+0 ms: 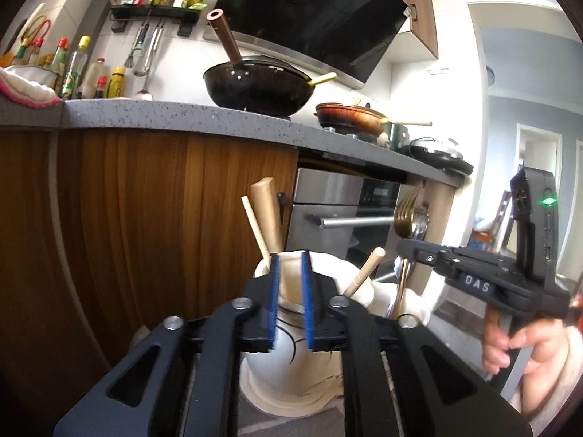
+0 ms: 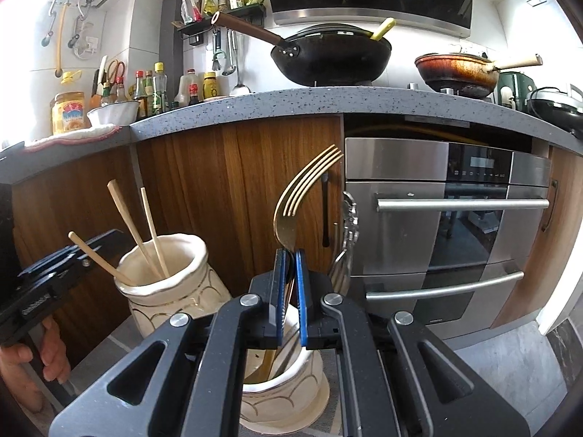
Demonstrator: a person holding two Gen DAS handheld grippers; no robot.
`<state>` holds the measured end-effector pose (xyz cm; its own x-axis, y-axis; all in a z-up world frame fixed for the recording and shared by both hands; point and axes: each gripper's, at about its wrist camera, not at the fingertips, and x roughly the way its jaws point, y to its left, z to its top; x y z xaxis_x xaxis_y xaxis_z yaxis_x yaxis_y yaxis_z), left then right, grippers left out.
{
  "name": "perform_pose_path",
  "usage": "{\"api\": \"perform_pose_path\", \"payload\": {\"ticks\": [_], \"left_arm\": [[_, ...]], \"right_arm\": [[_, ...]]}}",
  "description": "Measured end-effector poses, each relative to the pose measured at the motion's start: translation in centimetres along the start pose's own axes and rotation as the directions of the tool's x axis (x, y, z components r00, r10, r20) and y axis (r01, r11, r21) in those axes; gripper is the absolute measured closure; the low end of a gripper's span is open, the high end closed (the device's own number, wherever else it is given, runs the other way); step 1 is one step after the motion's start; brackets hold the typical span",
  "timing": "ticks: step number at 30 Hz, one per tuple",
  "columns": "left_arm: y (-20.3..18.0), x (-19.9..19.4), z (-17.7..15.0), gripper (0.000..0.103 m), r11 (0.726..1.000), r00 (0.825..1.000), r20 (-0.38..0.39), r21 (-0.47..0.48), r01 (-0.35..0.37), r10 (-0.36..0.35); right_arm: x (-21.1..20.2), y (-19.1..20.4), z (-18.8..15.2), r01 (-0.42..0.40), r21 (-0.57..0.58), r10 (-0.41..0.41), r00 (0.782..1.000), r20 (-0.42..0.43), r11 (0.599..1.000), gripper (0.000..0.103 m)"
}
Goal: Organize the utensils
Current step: 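Lower the chopstick into the holder with the left tool while the right drops the gold fork in, then move both open tools back down toward the utensils on the cloth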
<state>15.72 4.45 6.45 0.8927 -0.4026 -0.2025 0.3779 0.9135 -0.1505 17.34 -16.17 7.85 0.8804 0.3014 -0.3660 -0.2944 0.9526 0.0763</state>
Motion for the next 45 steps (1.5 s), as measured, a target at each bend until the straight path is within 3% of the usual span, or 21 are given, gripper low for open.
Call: {"api": "perform_pose_path", "payload": {"ticks": [5,6,8,10,16,20,23,28,45], "left_arm": [[0.3,-0.4,-0.1,0.069,1.000,1.000,0.000,-0.009,-0.017,0.017],[0.2,-0.6,-0.2,0.062,1.000,1.000,0.001,-0.002,-0.029,0.029],[0.1,-1.0,-0.4,0.045,0.999,0.999,0.007,0.007,-0.051,0.051],[0.0,-1.6,-0.6,0.030,0.998,0.998,0.014,0.007,-0.064,0.064],[-0.8,-3.9,-1.1,0.008,0.992,0.991,0.039,0.006,-0.128,0.128],[-1.9,-4.9,-2.0,0.006,0.984,0.985,0.022,0.033,-0.174,0.173],[-2.9,-5.4,-3.1,0.005,0.982,0.983,-0.010,0.045,-0.182,0.183],[-4.4,-6.1,-4.6,0.005,0.980,0.980,-0.063,0.070,-0.184,0.189],[-6.6,-5.7,-7.9,0.005,0.982,0.965,-0.195,0.105,-0.160,0.178]], "right_arm": [[-0.1,-0.1,-0.1,-0.003,0.001,0.003,1.000,-0.001,1.000,0.094],[-0.3,0.0,-0.2,-0.009,-0.002,0.009,1.000,0.001,1.000,0.091],[-0.7,0.3,-0.3,-0.018,-0.008,0.018,1.000,0.008,1.000,0.071],[-1.2,0.5,-0.3,-0.018,-0.019,0.018,1.000,0.013,1.000,0.070],[-4.2,0.5,-0.6,-0.018,0.001,0.017,0.999,0.051,1.000,0.040],[-6.9,0.3,-1.5,-0.007,0.029,0.004,0.996,0.087,1.000,0.016],[-8.5,0.1,-2.4,-0.004,0.050,-0.001,0.995,0.103,0.999,0.006],[-10.2,-0.1,-4.3,0.044,0.046,-0.049,0.994,0.099,0.998,0.005],[-11.1,-4.1,-9.7,0.166,0.114,-0.162,0.986,-0.051,0.979,0.005]]}}
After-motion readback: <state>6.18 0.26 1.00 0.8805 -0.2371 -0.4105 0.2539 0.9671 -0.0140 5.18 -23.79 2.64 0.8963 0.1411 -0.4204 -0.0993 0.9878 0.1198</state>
